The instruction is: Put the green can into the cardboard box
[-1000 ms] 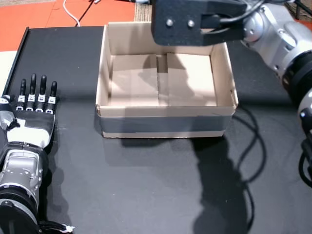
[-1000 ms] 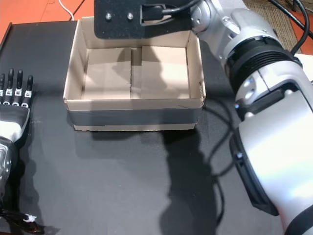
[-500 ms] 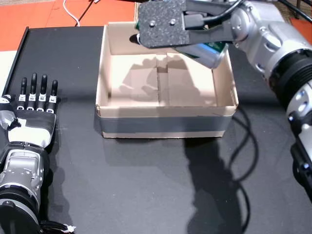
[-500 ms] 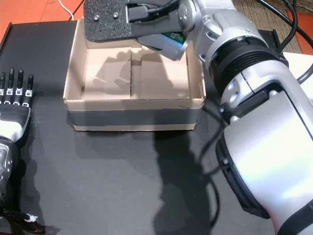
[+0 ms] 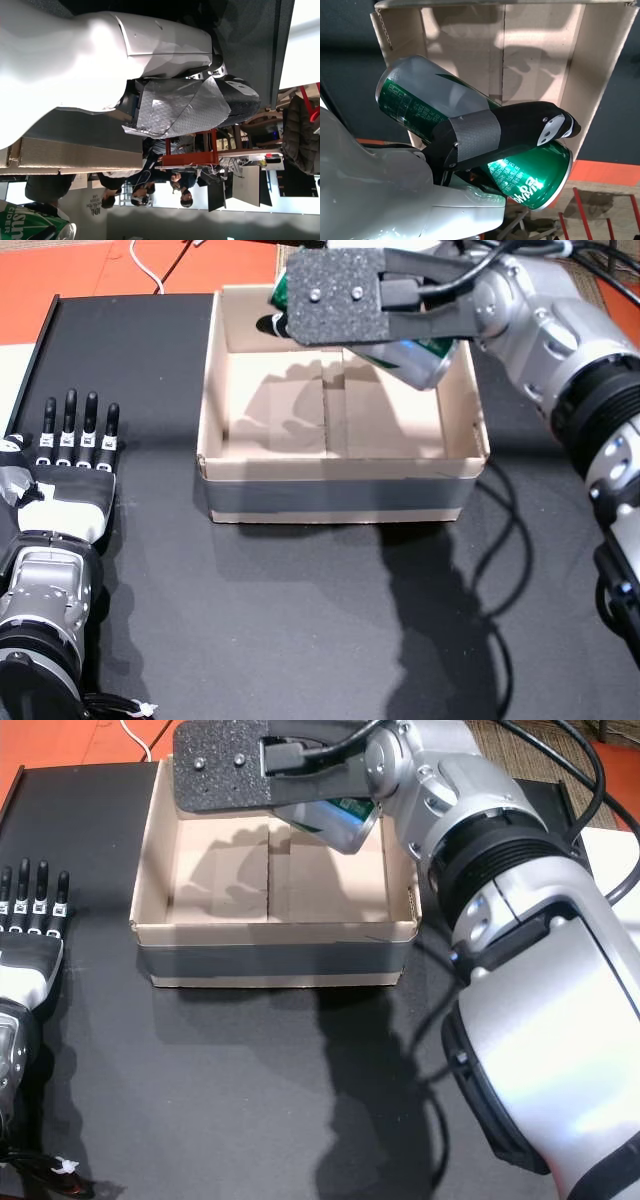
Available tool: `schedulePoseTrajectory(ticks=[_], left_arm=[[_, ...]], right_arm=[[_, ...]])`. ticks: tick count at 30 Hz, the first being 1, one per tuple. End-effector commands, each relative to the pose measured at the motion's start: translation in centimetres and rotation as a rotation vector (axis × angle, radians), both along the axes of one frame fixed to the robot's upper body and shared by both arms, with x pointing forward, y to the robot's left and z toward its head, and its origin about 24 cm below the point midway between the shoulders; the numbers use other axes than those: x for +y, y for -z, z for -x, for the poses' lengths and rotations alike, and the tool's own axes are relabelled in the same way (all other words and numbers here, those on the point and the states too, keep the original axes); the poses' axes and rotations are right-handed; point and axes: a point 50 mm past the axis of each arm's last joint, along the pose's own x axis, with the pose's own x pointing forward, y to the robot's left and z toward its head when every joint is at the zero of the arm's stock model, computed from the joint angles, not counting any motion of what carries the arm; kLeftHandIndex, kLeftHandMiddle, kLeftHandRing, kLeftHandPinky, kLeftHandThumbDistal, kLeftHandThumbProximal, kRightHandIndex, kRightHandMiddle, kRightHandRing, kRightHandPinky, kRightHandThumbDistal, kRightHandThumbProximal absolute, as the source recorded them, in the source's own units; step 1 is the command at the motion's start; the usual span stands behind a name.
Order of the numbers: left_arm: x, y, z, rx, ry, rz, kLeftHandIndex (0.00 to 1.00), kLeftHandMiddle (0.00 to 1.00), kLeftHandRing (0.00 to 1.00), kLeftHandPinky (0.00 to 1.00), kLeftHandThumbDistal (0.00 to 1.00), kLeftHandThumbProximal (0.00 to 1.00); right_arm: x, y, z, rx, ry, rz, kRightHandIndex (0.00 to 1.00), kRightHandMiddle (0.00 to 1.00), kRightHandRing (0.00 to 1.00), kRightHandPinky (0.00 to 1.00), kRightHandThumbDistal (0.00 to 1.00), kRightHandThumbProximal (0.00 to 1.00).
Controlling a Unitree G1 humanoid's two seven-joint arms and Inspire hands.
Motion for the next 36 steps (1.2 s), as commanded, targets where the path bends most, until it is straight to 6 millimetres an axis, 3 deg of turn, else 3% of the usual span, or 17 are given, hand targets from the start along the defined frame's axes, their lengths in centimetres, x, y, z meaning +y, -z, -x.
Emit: schedulePoseTrajectory(ticks=[1, 4, 11, 16, 21, 26, 32, 36], left_arm=[[-0.4, 1.0, 0.5, 0.043, 0.013, 0.006, 0.66, 0.62, 0.69, 0.82, 0.00, 1.00], [-0.4, 1.0, 0.6, 0.041, 0.006, 0.011, 0.67, 0.63, 0.69, 0.83, 0.00, 0.98], [-0.3, 1.0, 0.6, 0.037, 0.008, 0.010, 0.67, 0.63, 0.70, 0.83, 0.00, 0.99], [-0.3, 0.9, 0.5, 0.035, 0.006, 0.006, 0.69, 0.65, 0.73, 0.87, 0.00, 1.00], [-0.3, 0.9, 0.5, 0.049, 0.008, -0.002, 0.68, 0.63, 0.70, 0.84, 0.00, 1.00], [-0.2, 0.9, 0.5, 0.036, 0.008, 0.003, 0.69, 0.64, 0.71, 0.84, 0.00, 1.00], [-0.1, 0.8, 0.5, 0.043, 0.006, 0.006, 0.69, 0.64, 0.71, 0.84, 0.00, 1.00], [-0.1, 0.7, 0.4, 0.045, 0.007, 0.008, 0.71, 0.65, 0.72, 0.85, 0.00, 1.00]], right_arm=[[0.3, -0.2, 0.1, 0.005, -0.021, -0.033, 0.30, 0.32, 0.44, 0.58, 0.72, 0.84], [0.3, -0.2, 0.1, 0.013, -0.025, -0.033, 0.31, 0.34, 0.46, 0.59, 0.76, 0.90], [0.4, -0.1, 0.1, 0.029, -0.026, -0.048, 0.31, 0.35, 0.46, 0.60, 0.83, 0.92], [0.4, -0.2, 0.2, 0.025, -0.035, -0.040, 0.32, 0.36, 0.47, 0.60, 0.82, 0.93], [0.4, -0.2, 0.2, 0.027, -0.036, -0.038, 0.33, 0.37, 0.48, 0.61, 0.79, 0.93], [0.5, -0.2, 0.2, 0.029, -0.038, -0.037, 0.30, 0.36, 0.48, 0.61, 0.86, 0.92], [0.6, -0.5, 0.2, 0.033, -0.042, -0.053, 0.31, 0.37, 0.49, 0.60, 0.77, 0.90], [0.5, -1.2, 0.1, 0.011, -0.058, -0.067, 0.29, 0.36, 0.50, 0.63, 0.65, 0.80]])
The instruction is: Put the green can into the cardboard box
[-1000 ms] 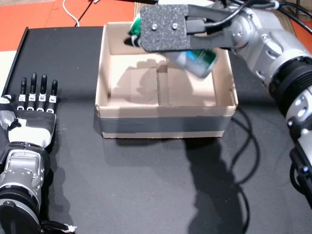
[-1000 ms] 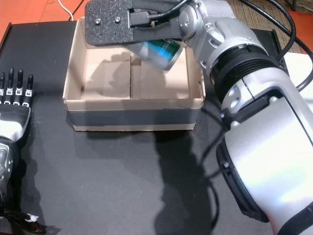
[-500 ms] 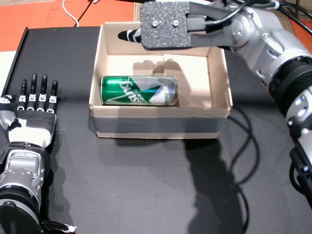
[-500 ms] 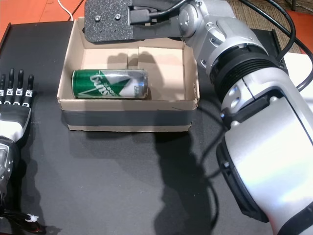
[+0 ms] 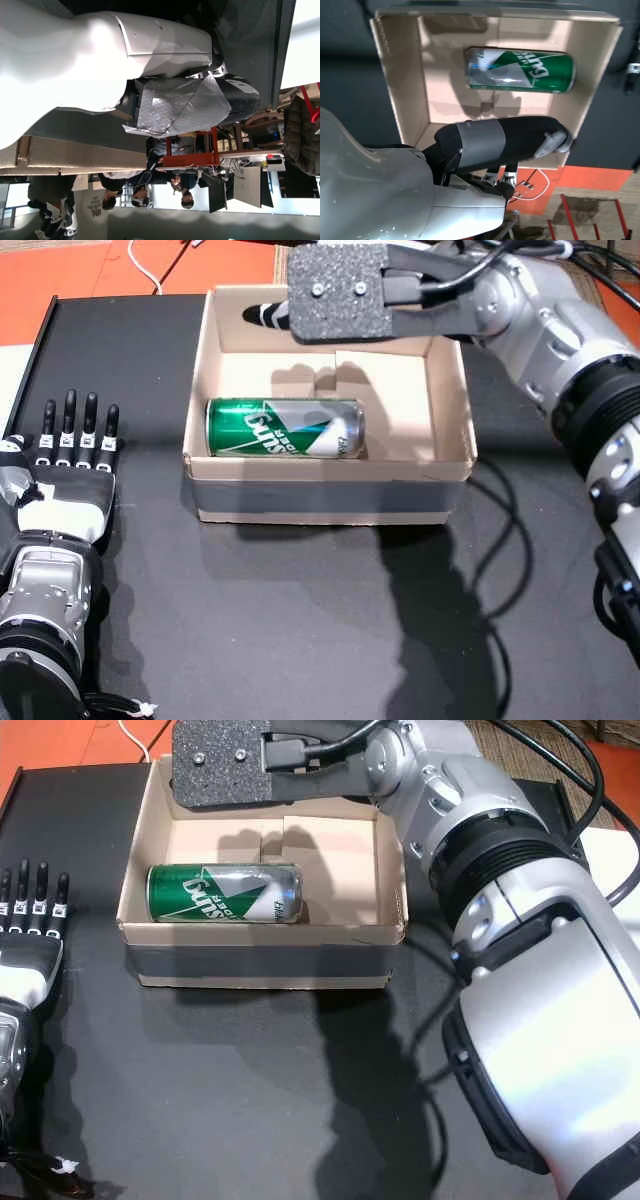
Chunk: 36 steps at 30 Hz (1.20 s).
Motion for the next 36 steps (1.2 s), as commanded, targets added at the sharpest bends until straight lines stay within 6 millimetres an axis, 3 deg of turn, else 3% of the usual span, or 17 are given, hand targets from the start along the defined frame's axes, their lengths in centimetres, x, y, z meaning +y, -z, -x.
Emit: schedulePoseTrajectory(ticks=[1, 2, 4, 7, 10, 14, 17, 18, 22, 23, 25, 28, 33, 36], left_arm=[[-0.2, 0.8, 0.4, 0.044, 0.008, 0.012, 0.71, 0.66, 0.72, 0.84, 0.00, 1.00], [-0.2, 0.8, 0.4, 0.044, 0.011, 0.009, 0.72, 0.67, 0.72, 0.85, 0.00, 1.00], [-0.2, 0.7, 0.4, 0.038, 0.015, 0.011, 0.75, 0.67, 0.74, 0.87, 0.00, 1.00], [-0.1, 0.7, 0.4, 0.044, 0.013, 0.012, 0.75, 0.67, 0.74, 0.88, 0.00, 1.00], [0.0, 0.7, 0.4, 0.041, 0.013, 0.009, 0.73, 0.66, 0.74, 0.86, 0.00, 1.00], [0.1, 0.8, 0.5, 0.040, -0.003, 0.023, 0.75, 0.69, 0.76, 0.86, 0.00, 1.00], [0.1, 0.8, 0.5, 0.028, 0.004, 0.022, 0.78, 0.72, 0.79, 0.90, 0.00, 1.00], [0.1, 0.8, 0.5, 0.026, 0.007, 0.015, 0.77, 0.71, 0.78, 0.90, 0.00, 1.00], [0.2, 0.9, 0.6, 0.028, 0.007, 0.008, 0.76, 0.70, 0.77, 0.88, 0.00, 1.00], [0.2, 0.9, 0.6, 0.033, 0.006, 0.006, 0.75, 0.69, 0.77, 0.87, 0.00, 1.00], [0.1, 0.9, 0.6, 0.040, 0.004, 0.003, 0.74, 0.69, 0.75, 0.86, 0.00, 1.00], [0.1, 1.0, 0.6, 0.039, 0.003, 0.009, 0.73, 0.68, 0.73, 0.85, 0.00, 1.00], [0.2, 1.0, 0.7, 0.024, 0.007, 0.009, 0.74, 0.69, 0.74, 0.86, 0.00, 1.00], [0.3, 1.1, 0.8, 0.029, 0.008, -0.002, 0.72, 0.66, 0.72, 0.85, 0.00, 1.00]], right_arm=[[0.1, -1.3, -0.1, -0.054, -0.022, -0.004, 0.28, 0.35, 0.49, 0.64, 0.62, 0.77], [0.1, -1.6, -0.1, -0.083, -0.030, -0.007, 0.31, 0.36, 0.49, 0.64, 0.63, 0.71], [-0.1, -2.3, -0.1, -0.207, -0.045, -0.055, 0.49, 0.46, 0.52, 0.62, 0.67, 0.58], [-0.5, -3.0, 0.3, -0.578, -0.039, -0.178, 0.47, 0.54, 0.60, 0.65, 0.64, 0.40], [-1.1, -3.3, 0.9, -0.817, -0.032, -0.245, 0.50, 0.56, 0.65, 0.71, 0.62, 0.45], [-2.3, -4.1, 1.2, -0.965, -0.052, -0.214, 0.52, 0.60, 0.69, 0.74, 0.68, 0.50], [-3.0, -4.7, 1.2, -0.999, -0.076, -0.164, 0.56, 0.66, 0.75, 0.80, 0.68, 0.52], [-3.3, -4.9, 1.2, -1.001, -0.086, -0.153, 0.58, 0.68, 0.77, 0.81, 0.73, 0.48], [-4.5, -5.6, 1.2, -0.984, -0.112, -0.109, 0.62, 0.72, 0.82, 0.85, 0.82, 0.57], [-5.0, -5.6, 1.4, -0.982, -0.121, -0.110, 0.62, 0.72, 0.82, 0.85, 0.77, 0.49], [-6.1, -5.2, 1.8, -0.993, -0.140, -0.128, 0.63, 0.73, 0.82, 0.86, 0.82, 0.43], [-7.9, -4.0, 3.2, -1.056, -0.161, -0.183, 0.63, 0.72, 0.81, 0.86, 0.92, 0.55], [-11.4, -1.4, 7.7, -1.209, -0.145, -0.341, 0.61, 0.69, 0.84, 0.91, 0.79, 0.56], [-13.0, -0.8, 11.0, -1.292, -0.118, -0.357, 0.60, 0.69, 0.86, 0.92, 0.79, 0.54]])
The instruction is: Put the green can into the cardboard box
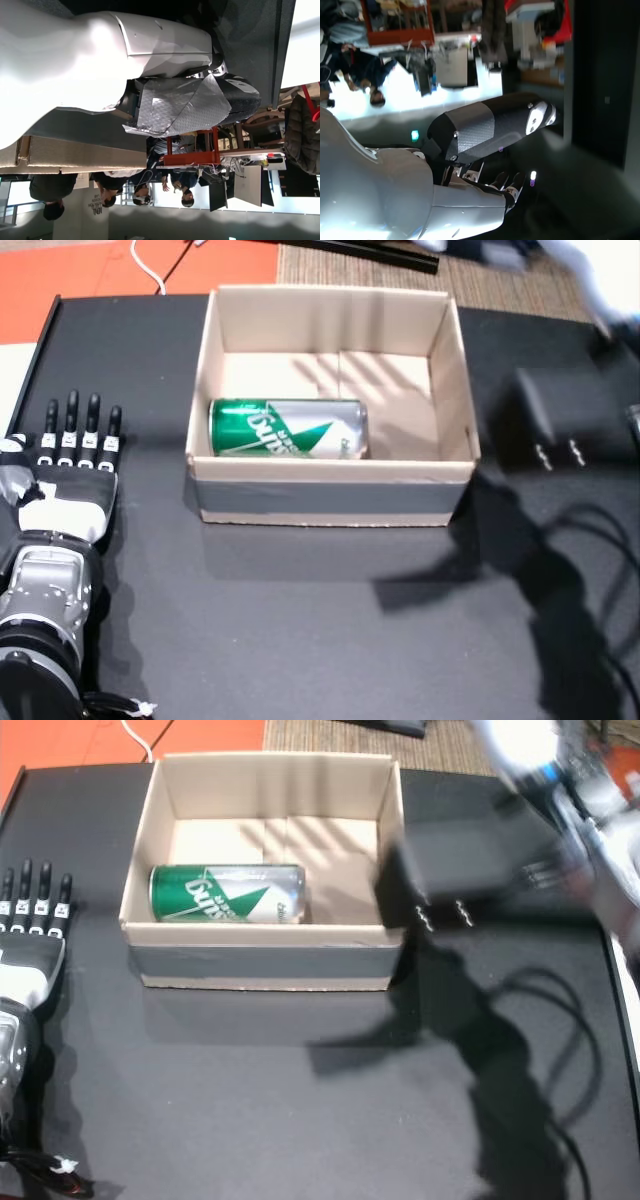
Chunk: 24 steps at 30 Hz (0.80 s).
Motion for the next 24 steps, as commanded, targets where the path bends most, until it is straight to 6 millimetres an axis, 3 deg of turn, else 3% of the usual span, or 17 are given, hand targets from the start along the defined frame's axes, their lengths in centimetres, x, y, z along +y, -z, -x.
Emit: schedulePoseTrajectory(ticks=[1, 6, 8, 10, 12, 13, 15, 16, 17, 22, 24], left_arm=[[0.2, 1.0, 0.7, 0.042, 0.002, -0.010, 0.71, 0.65, 0.71, 0.84, 0.00, 1.00], [0.2, 1.1, 0.8, 0.038, 0.014, -0.030, 0.72, 0.64, 0.70, 0.84, 0.00, 1.00], [0.3, 1.1, 0.8, 0.036, 0.014, -0.029, 0.72, 0.65, 0.70, 0.84, 0.00, 1.00], [0.4, 1.1, 0.9, 0.035, 0.010, -0.024, 0.72, 0.65, 0.69, 0.83, 0.00, 1.00], [0.4, 1.2, 0.9, 0.035, 0.008, -0.022, 0.72, 0.64, 0.68, 0.82, 0.00, 1.00], [0.5, 1.2, 0.9, 0.034, 0.008, -0.021, 0.72, 0.64, 0.68, 0.82, 0.00, 1.00], [0.6, 1.1, 0.9, 0.030, 0.009, -0.019, 0.72, 0.64, 0.68, 0.82, 0.00, 1.00], [0.7, 1.1, 0.9, 0.030, 0.009, -0.019, 0.72, 0.64, 0.68, 0.82, 0.00, 1.00], [0.8, 1.1, 0.9, 0.030, 0.009, -0.019, 0.72, 0.64, 0.68, 0.82, 0.00, 1.00], [1.1, 1.1, 1.0, 0.033, 0.008, -0.038, 0.68, 0.61, 0.68, 0.83, 0.00, 1.00], [1.2, 1.1, 1.0, 0.031, 0.007, -0.038, 0.70, 0.63, 0.70, 0.85, 0.00, 1.00]], right_arm=[[-1.4, -0.5, 2.6, -0.087, 0.024, -0.028, 0.60, 0.70, 0.86, 0.92, 0.79, 0.54], [-3.3, -0.4, 6.6, -0.146, 0.093, -0.071, 0.59, 0.68, 0.80, 0.86, 0.90, 0.52], [-4.0, 0.2, 7.9, -0.153, 0.116, -0.110, 0.60, 0.67, 0.78, 0.84, 0.93, 0.50], [-4.4, 1.1, 9.0, -0.142, 0.120, -0.148, 0.59, 0.68, 0.78, 0.83, 0.88, 0.51], [-4.7, 2.1, 9.7, -0.122, 0.088, -0.175, 0.55, 0.68, 0.79, 0.84, 0.93, 0.52], [-4.7, 2.9, 10.1, -0.074, 0.017, -0.209, 0.55, 0.68, 0.79, 0.85, 0.99, 0.48], [-4.7, 4.1, 10.4, -0.012, -0.089, -0.257, 0.56, 0.68, 0.78, 0.88, 1.00, 0.54], [-4.7, 5.1, 10.5, 0.008, -0.118, -0.276, 0.55, 0.68, 0.77, 0.88, 0.90, 0.63], [-4.6, 5.8, 10.5, 0.016, -0.131, -0.290, 0.55, 0.67, 0.77, 0.89, 0.89, 0.67], [-4.0, 10.1, 10.8, 0.102, -0.155, -0.449, 0.53, 0.66, 0.75, 0.89, 0.82, 0.63], [-3.7, 12.3, 11.0, 0.205, -0.148, -0.514, 0.57, 0.68, 0.78, 0.92, 0.90, 0.64]])
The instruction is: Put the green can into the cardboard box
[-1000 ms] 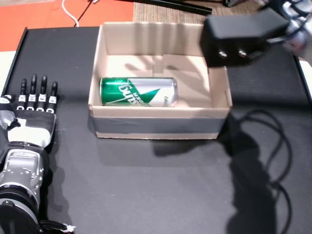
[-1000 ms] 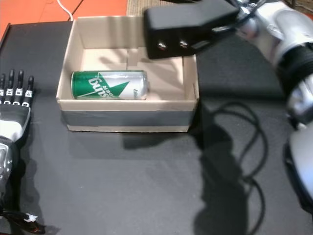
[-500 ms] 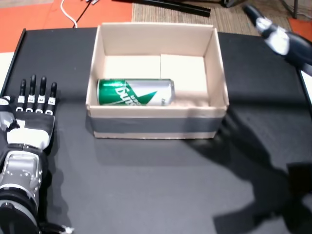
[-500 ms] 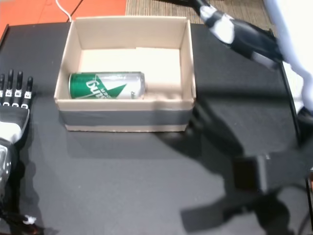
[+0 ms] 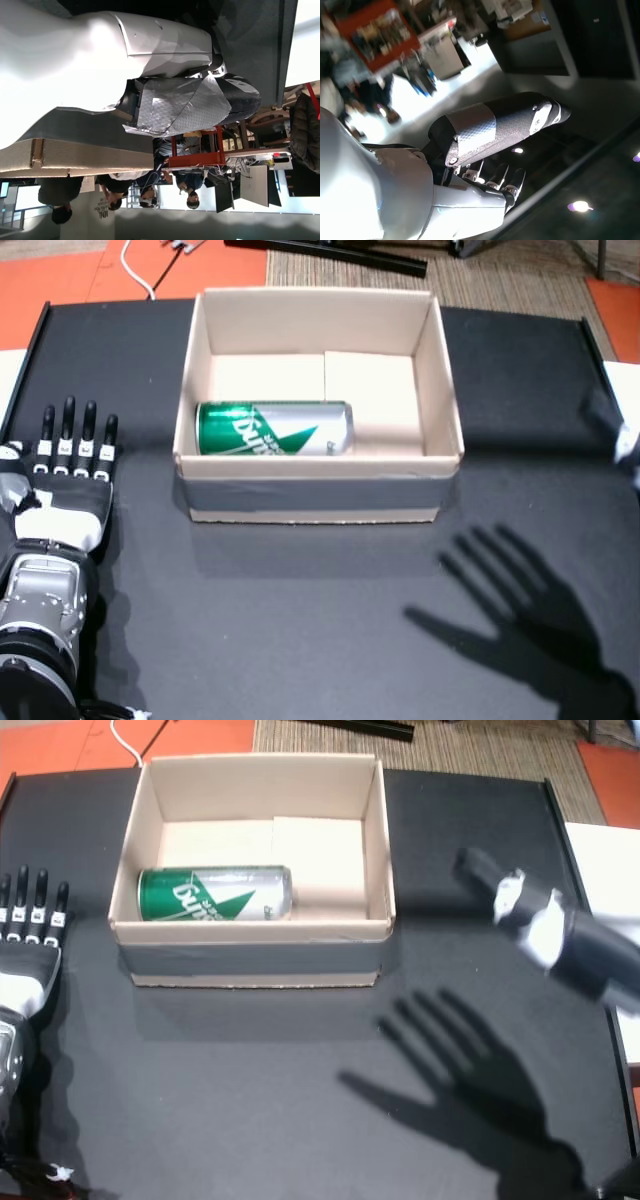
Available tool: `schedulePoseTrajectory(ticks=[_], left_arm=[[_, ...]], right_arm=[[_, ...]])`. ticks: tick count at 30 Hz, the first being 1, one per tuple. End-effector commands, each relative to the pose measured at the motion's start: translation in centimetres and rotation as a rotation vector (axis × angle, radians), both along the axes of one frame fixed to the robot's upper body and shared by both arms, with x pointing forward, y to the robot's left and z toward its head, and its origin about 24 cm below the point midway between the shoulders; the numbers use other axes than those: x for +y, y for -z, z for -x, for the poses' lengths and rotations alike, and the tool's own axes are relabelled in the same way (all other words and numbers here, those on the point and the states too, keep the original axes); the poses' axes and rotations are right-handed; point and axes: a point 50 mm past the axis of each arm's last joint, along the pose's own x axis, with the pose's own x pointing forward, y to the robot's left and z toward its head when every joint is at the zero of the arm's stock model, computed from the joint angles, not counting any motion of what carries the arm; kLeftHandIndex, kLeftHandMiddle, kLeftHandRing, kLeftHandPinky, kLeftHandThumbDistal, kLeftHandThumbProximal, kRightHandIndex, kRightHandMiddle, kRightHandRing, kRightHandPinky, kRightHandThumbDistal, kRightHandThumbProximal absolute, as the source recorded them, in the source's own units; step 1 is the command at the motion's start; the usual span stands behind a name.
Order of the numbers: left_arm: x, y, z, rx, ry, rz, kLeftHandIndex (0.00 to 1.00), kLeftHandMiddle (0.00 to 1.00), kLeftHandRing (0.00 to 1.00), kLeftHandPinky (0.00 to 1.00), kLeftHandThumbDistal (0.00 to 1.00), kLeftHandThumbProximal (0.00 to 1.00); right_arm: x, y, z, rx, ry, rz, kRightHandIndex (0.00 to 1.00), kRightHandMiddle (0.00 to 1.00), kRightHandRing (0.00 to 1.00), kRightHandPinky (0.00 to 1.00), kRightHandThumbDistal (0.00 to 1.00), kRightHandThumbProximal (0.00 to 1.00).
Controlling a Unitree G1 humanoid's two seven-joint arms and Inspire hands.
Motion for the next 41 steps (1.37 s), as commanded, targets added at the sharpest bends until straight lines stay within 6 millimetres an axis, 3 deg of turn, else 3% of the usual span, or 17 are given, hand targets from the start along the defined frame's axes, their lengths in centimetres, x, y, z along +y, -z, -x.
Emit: schedulePoseTrajectory(ticks=[1, 3, 6, 7, 13, 24, 29, 35, 41], left_arm=[[0.6, 0.8, 0.7, 0.030, -0.005, -0.012, 0.69, 0.63, 0.70, 0.85, 0.00, 1.00], [0.7, 0.7, 0.6, 0.030, -0.008, -0.009, 0.72, 0.65, 0.71, 0.86, 0.00, 1.00], [1.0, 0.7, 0.7, 0.020, -0.007, -0.010, 0.72, 0.66, 0.73, 0.87, 0.00, 1.00], [1.1, 0.6, 0.7, 0.025, -0.009, -0.012, 0.71, 0.65, 0.72, 0.86, 0.00, 1.00], [1.7, 0.5, 0.7, 0.017, -0.018, -0.008, 0.70, 0.64, 0.70, 0.88, 0.00, 1.00], [1.8, 0.4, 0.7, 0.019, -0.024, -0.022, 0.72, 0.65, 0.72, 0.87, 0.00, 1.00], [1.7, 0.3, 0.6, 0.033, -0.031, -0.010, 0.69, 0.63, 0.69, 0.86, 0.00, 1.00], [1.7, 0.2, 0.5, 0.026, -0.032, -0.006, 0.73, 0.66, 0.72, 0.90, 0.00, 1.00], [1.7, 0.3, 0.6, 0.030, -0.038, -0.002, 0.73, 0.65, 0.72, 0.87, 0.00, 1.00]], right_arm=[[0.3, 2.5, 0.3, 0.102, -0.003, -0.057, 0.57, 0.68, 0.78, 0.92, 0.84, 0.64], [0.9, 4.5, 0.3, 0.141, 0.016, -0.076, 0.55, 0.68, 0.77, 0.91, 0.71, 0.62], [1.9, 6.4, 0.3, 0.139, 0.057, -0.128, 0.54, 0.66, 0.78, 0.92, 0.68, 0.66], [2.2, 6.7, 0.2, 0.117, 0.073, -0.139, 0.53, 0.66, 0.78, 0.92, 0.72, 0.67], [3.5, 6.7, -1.2, 0.025, 0.092, -0.150, 0.52, 0.66, 0.77, 0.91, 0.77, 0.68], [3.3, 6.8, -1.6, 0.060, 0.085, -0.145, 0.45, 0.63, 0.73, 0.90, 0.88, 0.75], [3.3, 6.7, -1.5, 0.054, 0.069, -0.144, 0.45, 0.62, 0.73, 0.89, 0.86, 0.74], [3.3, 6.6, -1.6, 0.051, 0.072, -0.135, 0.43, 0.60, 0.73, 0.89, 0.81, 0.74], [3.2, 6.6, -1.6, 0.088, 0.033, -0.141, 0.46, 0.63, 0.76, 0.88, 0.87, 0.74]])
